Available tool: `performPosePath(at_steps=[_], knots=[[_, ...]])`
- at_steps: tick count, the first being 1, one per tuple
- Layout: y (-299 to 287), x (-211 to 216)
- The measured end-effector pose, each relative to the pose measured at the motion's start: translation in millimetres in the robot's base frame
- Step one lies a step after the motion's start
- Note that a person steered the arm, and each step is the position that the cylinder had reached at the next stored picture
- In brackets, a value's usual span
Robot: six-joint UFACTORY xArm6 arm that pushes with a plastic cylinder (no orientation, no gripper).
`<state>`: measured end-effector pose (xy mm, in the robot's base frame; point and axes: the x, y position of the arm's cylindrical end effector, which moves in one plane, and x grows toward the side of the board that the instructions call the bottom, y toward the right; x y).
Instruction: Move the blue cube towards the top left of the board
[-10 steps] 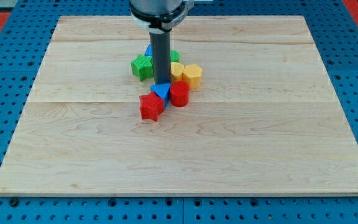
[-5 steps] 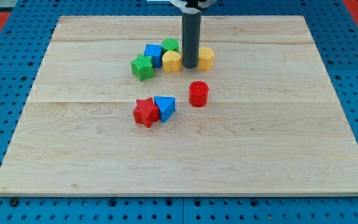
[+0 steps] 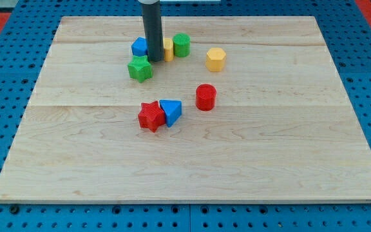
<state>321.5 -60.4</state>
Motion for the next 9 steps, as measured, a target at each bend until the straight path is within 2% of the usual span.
performPosePath(at_steps=[3,5,6,7,8,9], knots=[[66,-25],[67,-60],[21,-17],[-29,-36],[-39,-36],[-85,-42]])
